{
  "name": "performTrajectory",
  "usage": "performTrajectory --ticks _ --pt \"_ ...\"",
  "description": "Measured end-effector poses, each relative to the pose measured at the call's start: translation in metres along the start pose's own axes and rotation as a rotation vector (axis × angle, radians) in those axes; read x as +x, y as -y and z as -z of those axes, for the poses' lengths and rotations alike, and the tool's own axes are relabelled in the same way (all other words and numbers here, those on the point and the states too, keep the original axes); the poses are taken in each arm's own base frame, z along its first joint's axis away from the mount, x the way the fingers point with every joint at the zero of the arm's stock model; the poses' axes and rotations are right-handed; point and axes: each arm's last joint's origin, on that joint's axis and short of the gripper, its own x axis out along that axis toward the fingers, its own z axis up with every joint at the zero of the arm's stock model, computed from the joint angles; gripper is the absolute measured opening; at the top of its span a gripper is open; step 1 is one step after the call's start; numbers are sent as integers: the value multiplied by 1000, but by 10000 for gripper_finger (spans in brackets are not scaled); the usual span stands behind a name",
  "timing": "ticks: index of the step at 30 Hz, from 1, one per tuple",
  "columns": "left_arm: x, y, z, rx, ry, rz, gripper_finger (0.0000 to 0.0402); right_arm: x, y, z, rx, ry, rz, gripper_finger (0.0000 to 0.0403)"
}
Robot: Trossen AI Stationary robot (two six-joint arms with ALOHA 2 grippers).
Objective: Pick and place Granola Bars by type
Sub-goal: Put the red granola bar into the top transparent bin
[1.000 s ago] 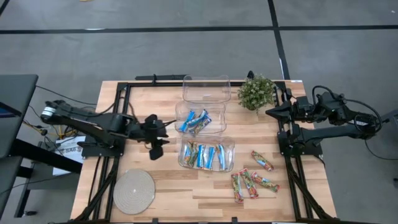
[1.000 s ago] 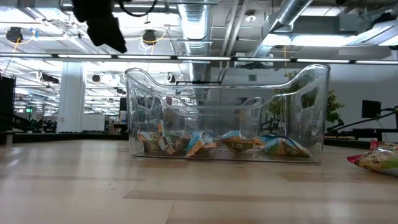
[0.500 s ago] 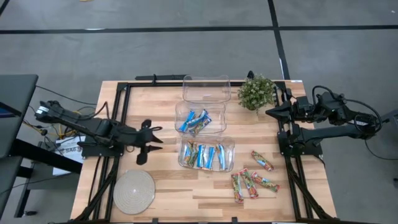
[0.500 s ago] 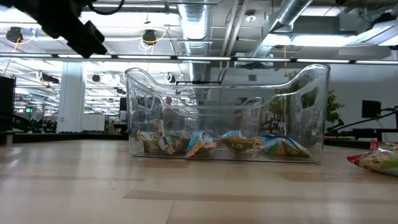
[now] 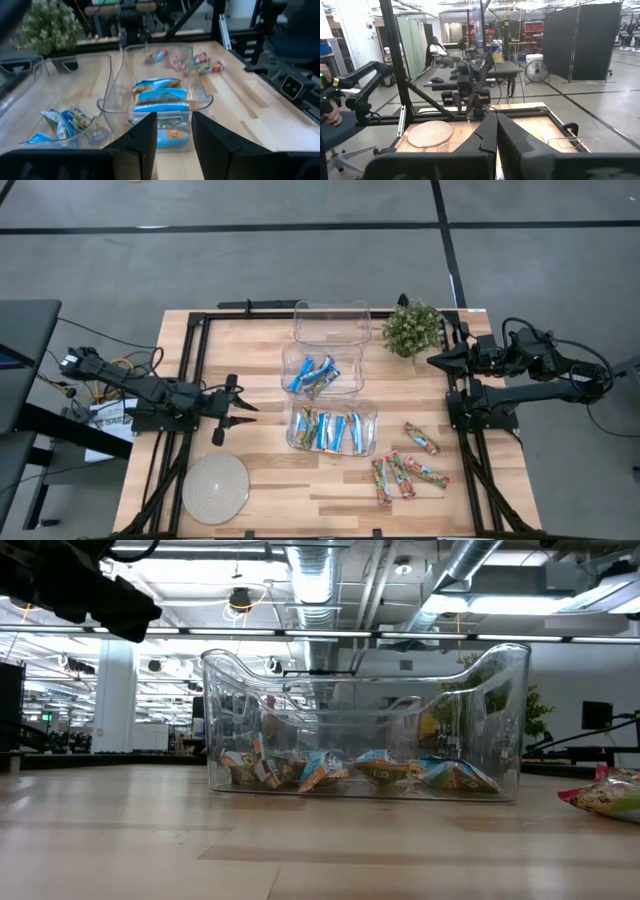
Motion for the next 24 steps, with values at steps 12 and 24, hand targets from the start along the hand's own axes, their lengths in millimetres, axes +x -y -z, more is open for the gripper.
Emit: performTrajectory --ticks 12,24 --pt "-14 -1 10 112 165 34 114 0 0 0 0 0 0 0" --pt "-21 -3 21 104 280 24 114 0 0 0 0 0 0 0"
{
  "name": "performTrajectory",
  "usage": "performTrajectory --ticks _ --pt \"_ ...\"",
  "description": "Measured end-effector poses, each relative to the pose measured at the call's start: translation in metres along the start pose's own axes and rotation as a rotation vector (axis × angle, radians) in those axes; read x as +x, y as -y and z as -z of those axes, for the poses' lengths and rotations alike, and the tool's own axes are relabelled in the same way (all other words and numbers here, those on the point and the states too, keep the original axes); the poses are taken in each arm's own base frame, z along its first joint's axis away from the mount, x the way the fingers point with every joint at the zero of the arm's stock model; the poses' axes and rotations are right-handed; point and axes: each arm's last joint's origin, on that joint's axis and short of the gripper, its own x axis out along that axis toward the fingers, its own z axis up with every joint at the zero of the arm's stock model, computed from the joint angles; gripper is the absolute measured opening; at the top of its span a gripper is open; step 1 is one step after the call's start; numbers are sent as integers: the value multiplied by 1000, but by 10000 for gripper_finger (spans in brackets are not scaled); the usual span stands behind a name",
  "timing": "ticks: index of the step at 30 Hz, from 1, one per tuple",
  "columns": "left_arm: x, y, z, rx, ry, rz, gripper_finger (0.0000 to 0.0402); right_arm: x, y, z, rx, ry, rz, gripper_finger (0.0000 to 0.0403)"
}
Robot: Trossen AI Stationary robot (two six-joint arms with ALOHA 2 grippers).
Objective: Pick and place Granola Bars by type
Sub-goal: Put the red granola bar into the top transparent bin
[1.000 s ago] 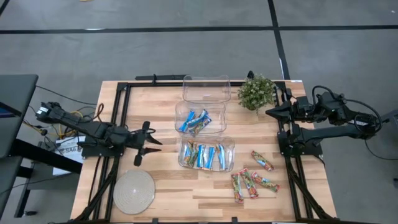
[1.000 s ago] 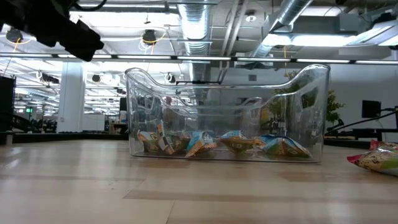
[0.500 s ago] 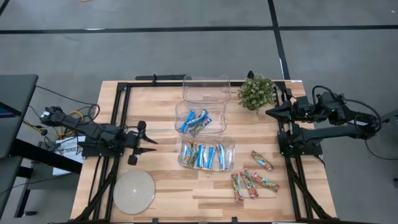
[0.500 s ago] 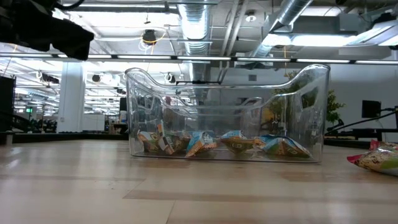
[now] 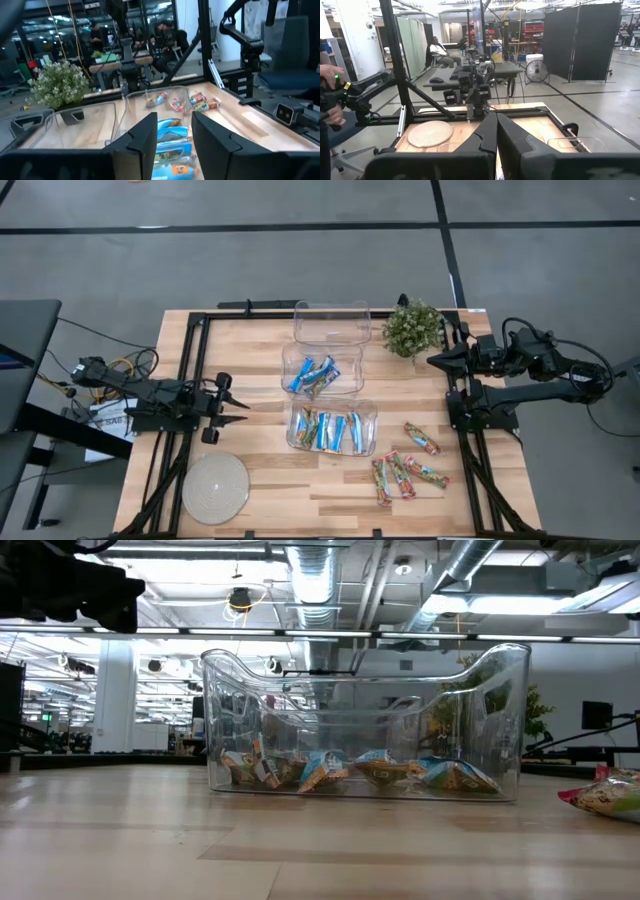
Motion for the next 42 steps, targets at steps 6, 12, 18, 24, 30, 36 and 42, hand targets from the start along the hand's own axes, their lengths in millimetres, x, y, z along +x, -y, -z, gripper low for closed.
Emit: performTrajectory --ticks 6,12,18,24,30,36,42 --pt "-4 -1 1 3 68 -14 114 0 0 0 0 0 0 0" --pt "-6 -4 -1 28 100 -38 114 0 0 0 0 0 0 0" --pt "-6 -7 1 46 78 -69 114 0 0 0 0 0 0 0" --pt "-6 -11 9 69 -7 -103 114 0 0 0 0 0 0 0" --pt "-9 -12 15 58 -59 -106 114 0 0 0 0 0 0 0" --pt "-8 -11 16 58 -61 -93 114 0 0 0 0 0 0 0" --pt "-8 -11 16 38 -62 -93 114 0 0 0 0 0 -1 0"
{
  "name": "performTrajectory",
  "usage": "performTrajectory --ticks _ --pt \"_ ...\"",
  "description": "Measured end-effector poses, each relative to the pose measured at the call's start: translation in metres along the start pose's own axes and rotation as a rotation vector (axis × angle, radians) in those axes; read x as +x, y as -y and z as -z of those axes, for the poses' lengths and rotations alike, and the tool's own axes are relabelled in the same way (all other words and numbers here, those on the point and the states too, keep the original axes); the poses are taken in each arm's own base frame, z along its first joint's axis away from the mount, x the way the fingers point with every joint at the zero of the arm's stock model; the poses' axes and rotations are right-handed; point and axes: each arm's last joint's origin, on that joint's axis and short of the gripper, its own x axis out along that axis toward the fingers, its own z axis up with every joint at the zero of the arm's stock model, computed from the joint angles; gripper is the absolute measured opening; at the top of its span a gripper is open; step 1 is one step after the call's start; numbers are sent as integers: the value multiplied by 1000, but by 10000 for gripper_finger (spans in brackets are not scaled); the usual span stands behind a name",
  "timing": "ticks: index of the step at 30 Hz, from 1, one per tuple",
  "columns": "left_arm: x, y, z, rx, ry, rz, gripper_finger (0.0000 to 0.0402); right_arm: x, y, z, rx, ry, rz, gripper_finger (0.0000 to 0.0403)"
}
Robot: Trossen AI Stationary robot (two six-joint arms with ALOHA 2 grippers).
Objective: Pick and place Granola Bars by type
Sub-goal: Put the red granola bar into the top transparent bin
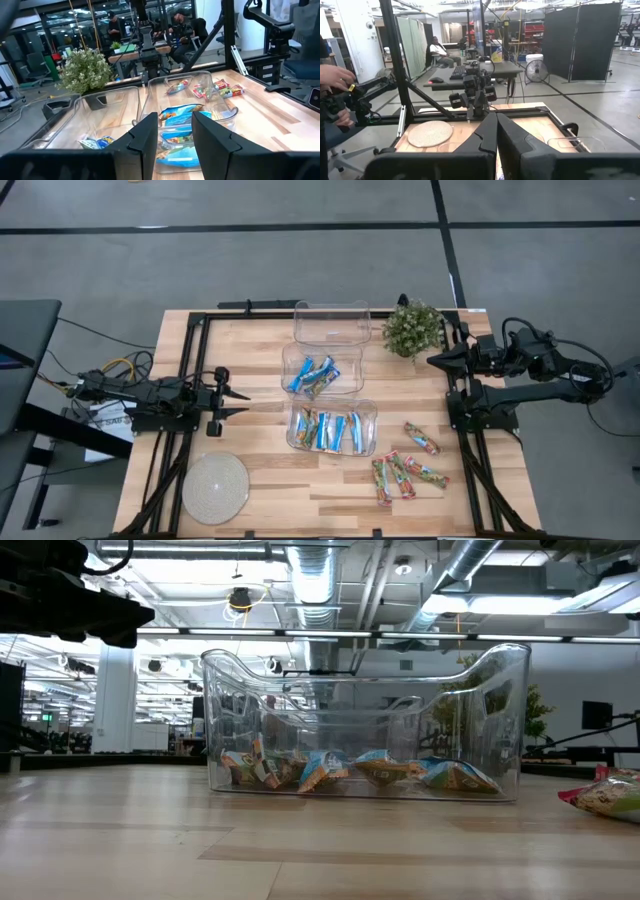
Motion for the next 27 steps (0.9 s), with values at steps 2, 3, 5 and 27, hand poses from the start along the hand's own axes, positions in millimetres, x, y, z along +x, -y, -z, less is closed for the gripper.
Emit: performTrajectory --ticks 2,3,5,27 --pt "0 0 0 -6 -1 0 114 0 0 0 0 0 0 0" --pt "0 0 0 -11 -1 0 114 0 0 0 0 0 0 0" --pt "0 0 0 -13 -1 0 114 0 0 0 0 0 0 0" --pt "0 0 0 -15 -1 -1 114 0 0 0 0 0 0 0"
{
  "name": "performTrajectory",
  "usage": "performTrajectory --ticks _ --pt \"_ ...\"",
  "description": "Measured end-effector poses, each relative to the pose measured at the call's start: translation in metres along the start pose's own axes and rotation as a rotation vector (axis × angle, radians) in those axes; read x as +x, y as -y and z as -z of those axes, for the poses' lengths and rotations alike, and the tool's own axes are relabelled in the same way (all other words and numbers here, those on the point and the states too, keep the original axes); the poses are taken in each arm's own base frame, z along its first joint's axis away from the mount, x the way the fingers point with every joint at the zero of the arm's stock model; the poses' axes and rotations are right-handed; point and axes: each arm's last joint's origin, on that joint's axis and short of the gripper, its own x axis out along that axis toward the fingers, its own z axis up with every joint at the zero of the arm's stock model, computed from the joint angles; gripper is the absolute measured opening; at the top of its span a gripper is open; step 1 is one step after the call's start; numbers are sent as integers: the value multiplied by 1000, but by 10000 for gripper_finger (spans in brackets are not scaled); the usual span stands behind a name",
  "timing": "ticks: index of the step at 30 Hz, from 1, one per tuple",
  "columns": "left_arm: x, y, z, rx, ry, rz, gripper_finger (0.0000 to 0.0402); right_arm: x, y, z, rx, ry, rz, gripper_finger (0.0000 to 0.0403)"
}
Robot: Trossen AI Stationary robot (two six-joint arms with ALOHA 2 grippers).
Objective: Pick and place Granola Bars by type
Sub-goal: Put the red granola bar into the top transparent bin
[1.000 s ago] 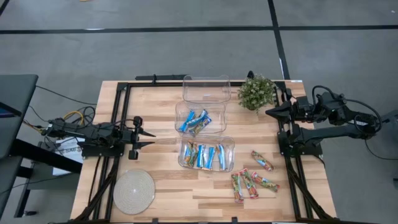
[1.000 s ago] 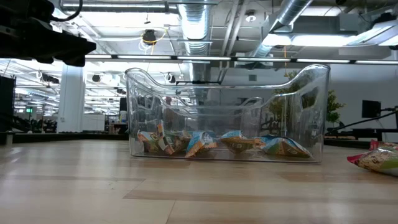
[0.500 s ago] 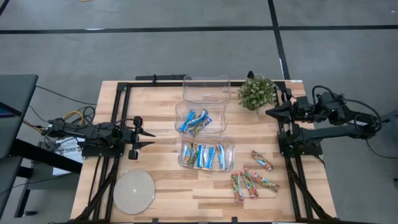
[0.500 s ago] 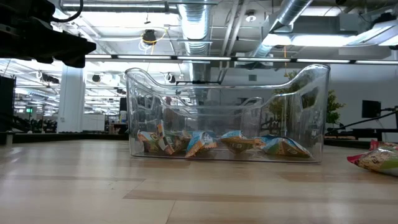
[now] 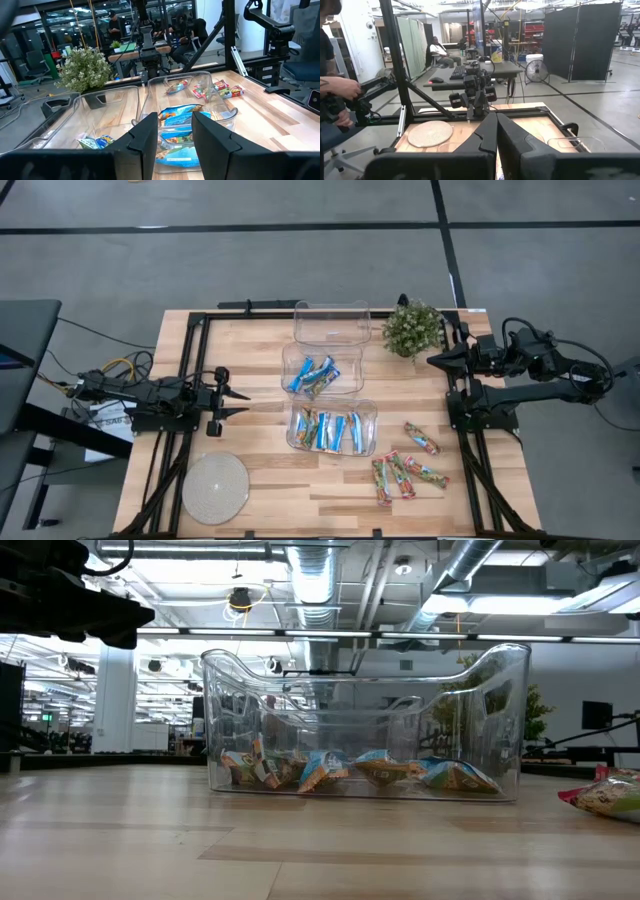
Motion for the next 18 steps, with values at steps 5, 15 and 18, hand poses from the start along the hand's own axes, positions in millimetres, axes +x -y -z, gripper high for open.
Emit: performTrajectory --ticks 5,15,18 --pt "0 0 0 0 -1 0 114 0 0 0 0 0 0 0" --pt "0 0 0 0 -1 0 114 0 0 0 0 0 0 0" --pt "0 0 0 8 -1 0 114 0 0 0 0 0 0 0"
